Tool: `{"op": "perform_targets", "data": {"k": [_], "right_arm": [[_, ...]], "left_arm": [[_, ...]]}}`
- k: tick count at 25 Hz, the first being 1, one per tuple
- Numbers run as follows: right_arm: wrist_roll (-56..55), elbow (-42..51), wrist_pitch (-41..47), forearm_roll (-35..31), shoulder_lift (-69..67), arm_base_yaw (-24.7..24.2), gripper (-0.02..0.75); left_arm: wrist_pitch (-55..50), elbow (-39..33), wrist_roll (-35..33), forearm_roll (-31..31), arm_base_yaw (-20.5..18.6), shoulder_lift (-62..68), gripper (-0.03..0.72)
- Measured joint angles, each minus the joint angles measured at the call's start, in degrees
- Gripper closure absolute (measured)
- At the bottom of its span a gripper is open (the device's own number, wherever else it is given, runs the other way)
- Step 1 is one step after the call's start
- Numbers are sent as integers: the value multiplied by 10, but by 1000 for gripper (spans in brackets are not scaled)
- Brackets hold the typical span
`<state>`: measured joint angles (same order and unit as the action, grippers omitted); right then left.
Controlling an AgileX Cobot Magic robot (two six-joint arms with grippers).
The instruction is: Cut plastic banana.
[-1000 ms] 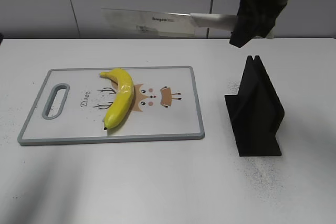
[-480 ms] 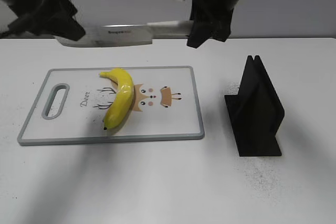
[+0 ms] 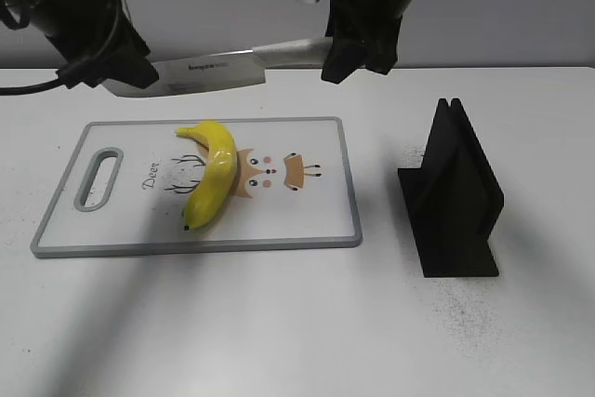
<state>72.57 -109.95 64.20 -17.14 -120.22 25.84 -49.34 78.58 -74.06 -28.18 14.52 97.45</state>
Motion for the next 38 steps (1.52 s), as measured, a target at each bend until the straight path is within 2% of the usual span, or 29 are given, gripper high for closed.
{"op": "perform_targets", "data": {"k": [11,13,16,18,29,38], "right_arm": [[20,-1,-13,-5,-6,0,577],[21,-1,-15,-8,-15,0,577],[21,-1,-27,-11,-22,0,577],[27,-1,-34,-11,-23,0,577],[4,-1,-41,-4,-44,0,577],[-30,-19,-13,-1,-170,-10,575]], "left_arm": [[34,0,-26,5,0,29,346],[42,0,-26,5,0,32,409],[44,1,-26,5,0,40,588],[44,1,-32,9,0,51,655],[75,1,-45,8,1,96,676],[95,17,-61,-12,3,205,666]]}}
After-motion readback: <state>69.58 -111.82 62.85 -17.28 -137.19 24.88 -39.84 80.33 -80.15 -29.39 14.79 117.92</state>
